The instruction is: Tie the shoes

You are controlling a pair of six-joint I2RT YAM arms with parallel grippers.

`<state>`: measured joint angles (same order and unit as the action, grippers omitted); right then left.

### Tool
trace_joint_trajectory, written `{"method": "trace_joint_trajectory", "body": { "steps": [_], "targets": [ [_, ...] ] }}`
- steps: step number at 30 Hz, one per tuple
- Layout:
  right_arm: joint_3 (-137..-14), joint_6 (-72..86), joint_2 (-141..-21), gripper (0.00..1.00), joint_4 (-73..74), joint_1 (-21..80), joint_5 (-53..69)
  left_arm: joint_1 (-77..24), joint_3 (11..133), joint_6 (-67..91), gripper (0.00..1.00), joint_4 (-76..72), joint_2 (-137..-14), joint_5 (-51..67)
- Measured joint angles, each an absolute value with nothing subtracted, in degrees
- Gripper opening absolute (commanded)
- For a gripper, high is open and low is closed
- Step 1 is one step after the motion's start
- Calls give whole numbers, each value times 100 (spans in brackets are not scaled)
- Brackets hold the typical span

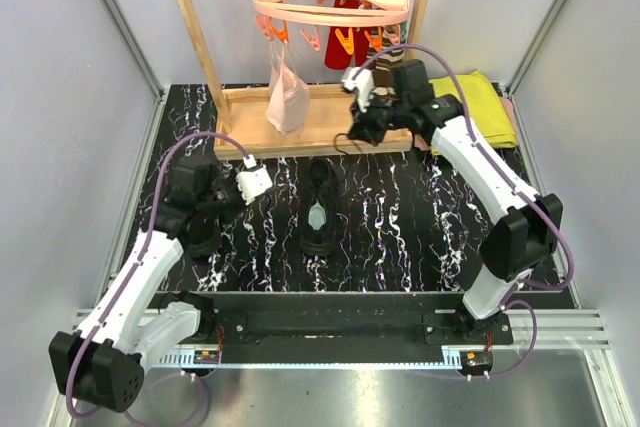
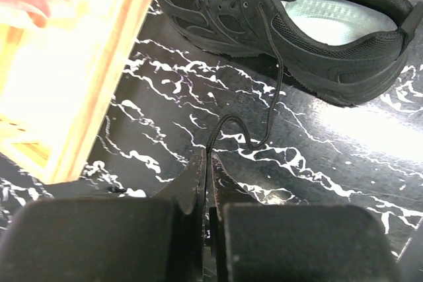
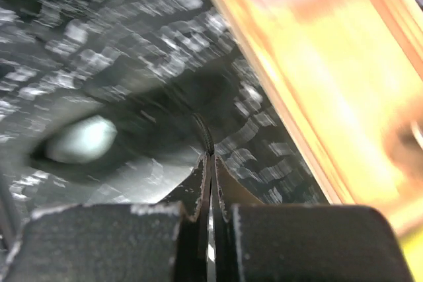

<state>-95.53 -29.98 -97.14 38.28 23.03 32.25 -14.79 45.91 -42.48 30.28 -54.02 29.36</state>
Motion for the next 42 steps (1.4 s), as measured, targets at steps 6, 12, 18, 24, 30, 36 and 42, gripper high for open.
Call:
{"method": "trace_joint_trajectory", "body": {
  "steps": [6, 12, 18, 24, 30, 36, 42],
  "targets": [
    [-10175, -2700, -10184, 0, 3747, 3409, 3693, -1516, 4180, -4657, 0, 2982, -4748, 2978],
    [-10501, -2554, -10973, 0, 3566, 4084, 3870, -1597, 3686, -5124, 0, 3232, -3966, 2978],
    [-10641, -2427, -11677, 0, 3459, 4431, 3981, -1597, 3581, -5424, 0, 3562, -3564, 2985],
    [-10726, -2226, -12245, 27, 3409, 4740, 4016, -1608, 3380, -5763, 0, 4069, -3129, 3024],
    [-10836, -2003, -12298, 52, 3406, 4847, 3964, -1612, 3358, -5913, 0, 4392, -2958, 3144],
    [-10857, -1811, -11883, 52, 3430, 4615, 3839, -1612, 3382, -5457, 0, 4128, -3463, 3186],
    [-10481, -1688, -10912, 51, 3387, 3743, 3811, -1549, 3870, -4204, 0, 2976, -4939, 2856]
  ]
}}
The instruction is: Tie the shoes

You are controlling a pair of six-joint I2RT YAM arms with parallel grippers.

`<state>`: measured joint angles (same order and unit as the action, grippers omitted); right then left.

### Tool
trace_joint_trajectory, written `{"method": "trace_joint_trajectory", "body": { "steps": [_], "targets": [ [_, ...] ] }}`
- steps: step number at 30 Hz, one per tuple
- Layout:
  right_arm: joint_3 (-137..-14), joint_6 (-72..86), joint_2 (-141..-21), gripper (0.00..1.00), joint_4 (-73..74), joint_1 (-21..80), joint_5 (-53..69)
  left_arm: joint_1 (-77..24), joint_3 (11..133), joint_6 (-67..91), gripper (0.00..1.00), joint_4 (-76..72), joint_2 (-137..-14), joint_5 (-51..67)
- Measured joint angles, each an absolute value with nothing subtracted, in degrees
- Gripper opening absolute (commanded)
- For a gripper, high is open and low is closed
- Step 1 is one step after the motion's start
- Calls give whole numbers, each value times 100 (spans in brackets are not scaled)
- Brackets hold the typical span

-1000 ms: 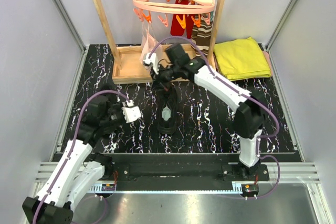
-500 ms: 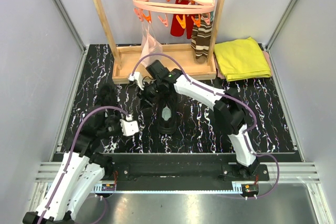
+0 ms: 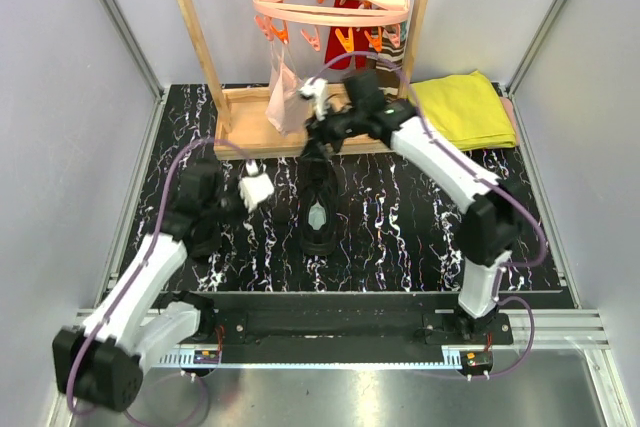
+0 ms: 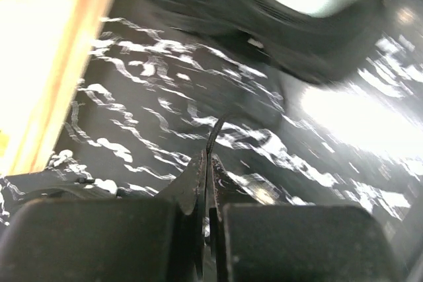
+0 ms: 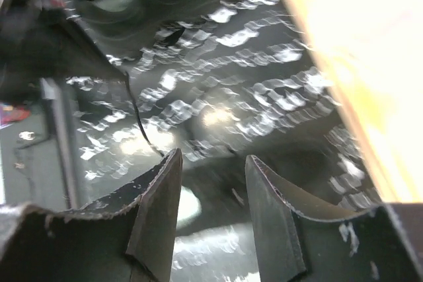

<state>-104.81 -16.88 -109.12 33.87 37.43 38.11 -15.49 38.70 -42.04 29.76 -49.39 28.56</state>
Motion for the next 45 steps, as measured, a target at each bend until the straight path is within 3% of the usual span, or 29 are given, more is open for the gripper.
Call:
{"method": "trace_joint_trajectory", "body": {
  "steps": [4, 10, 17, 23, 32, 45],
  "targets": [
    [-9767, -1981, -10208, 50, 3369, 3179, 3592, -1391, 4571, -3573, 0, 2307, -6254, 2519],
    [-8886, -2427, -9874, 49, 3524, 3225, 3446, -1105, 5413, -2875, 0, 1629, -8051, 2097],
    [-8552, -2620, -9848, 48, 3581, 3247, 3454, -1046, 5846, -2263, 0, 1612, -9203, 1870],
    [-8558, -2823, -9961, 44, 3273, 3704, 3459, -1026, 6377, -1855, 0, 1925, -9819, 1833],
    [-8560, -2757, -11041, 43, 1935, 4858, 3013, -899, 6674, -1380, 0, 2397, -10232, 1900],
    [-8661, -2563, -12180, 44, 878, 5310, 2663, -819, 6674, -1194, 0, 2495, -10407, 2032]
  ]
}}
